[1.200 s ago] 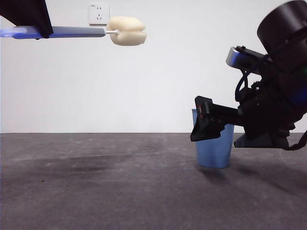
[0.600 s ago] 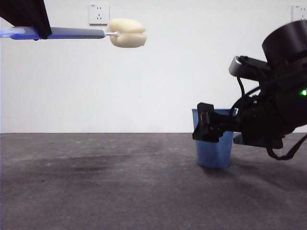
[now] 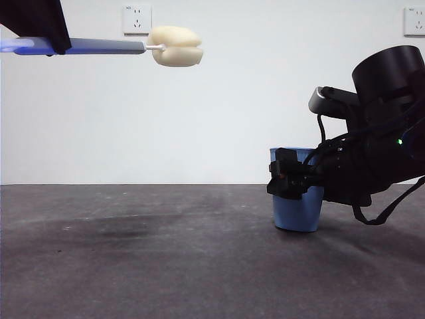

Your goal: Pick up the cup brush,pick up the cup,insert the brush into the cup,clean the cup,put the cup brush back,put the cup back to the fixed position on the table

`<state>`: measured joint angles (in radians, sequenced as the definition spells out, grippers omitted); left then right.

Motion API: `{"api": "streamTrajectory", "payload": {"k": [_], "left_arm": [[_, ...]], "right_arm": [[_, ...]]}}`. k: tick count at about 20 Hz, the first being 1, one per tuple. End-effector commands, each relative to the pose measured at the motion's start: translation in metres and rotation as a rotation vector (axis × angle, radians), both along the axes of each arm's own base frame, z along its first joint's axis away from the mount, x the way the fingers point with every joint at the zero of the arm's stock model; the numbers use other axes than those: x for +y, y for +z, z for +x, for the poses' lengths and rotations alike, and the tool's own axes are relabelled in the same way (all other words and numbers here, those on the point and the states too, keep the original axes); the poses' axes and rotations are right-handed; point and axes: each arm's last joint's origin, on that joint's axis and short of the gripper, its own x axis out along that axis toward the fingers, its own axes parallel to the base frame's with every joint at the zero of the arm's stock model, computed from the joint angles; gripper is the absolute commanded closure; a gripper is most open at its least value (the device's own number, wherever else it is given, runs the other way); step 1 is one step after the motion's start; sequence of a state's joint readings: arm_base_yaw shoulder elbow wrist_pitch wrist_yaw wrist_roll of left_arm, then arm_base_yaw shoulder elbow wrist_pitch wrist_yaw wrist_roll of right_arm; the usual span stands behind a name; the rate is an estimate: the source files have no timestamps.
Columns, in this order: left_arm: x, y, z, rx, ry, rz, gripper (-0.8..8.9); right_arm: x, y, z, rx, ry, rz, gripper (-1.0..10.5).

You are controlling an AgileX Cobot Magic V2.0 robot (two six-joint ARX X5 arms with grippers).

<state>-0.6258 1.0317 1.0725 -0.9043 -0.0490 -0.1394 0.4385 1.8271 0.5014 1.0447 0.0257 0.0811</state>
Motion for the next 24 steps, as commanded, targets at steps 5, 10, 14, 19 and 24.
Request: {"api": "streamTrajectory", "payload": {"k": [5,10,14,19,24], "left_arm": [[0.001,-0.001,-0.002,-0.004,-0.036,0.036,8.21],[0.005,-0.006,-0.002,-0.019,-0.111,0.184,8.21],[0.006,-0.011,0.003,-0.013,-0.193,0.268,8.22],[-0.001,-0.03,0.011,0.095,-0.402,0.399,8.21],[-0.012,-0.042,0.02,0.168,-0.494,0.362,8.22]], "right_arm": [[0.002,0.002,-0.002,0.024,0.01,-0.016,9.6],[0.004,0.035,-0.022,0.082,0.084,-0.176,9.6],[0.005,0.064,-0.044,0.222,0.185,-0.356,9.6],[0.013,0.085,-0.058,0.364,0.267,-0.666,9.6],[0.025,0.094,-0.074,0.337,0.369,-1.076,9.6]]}}
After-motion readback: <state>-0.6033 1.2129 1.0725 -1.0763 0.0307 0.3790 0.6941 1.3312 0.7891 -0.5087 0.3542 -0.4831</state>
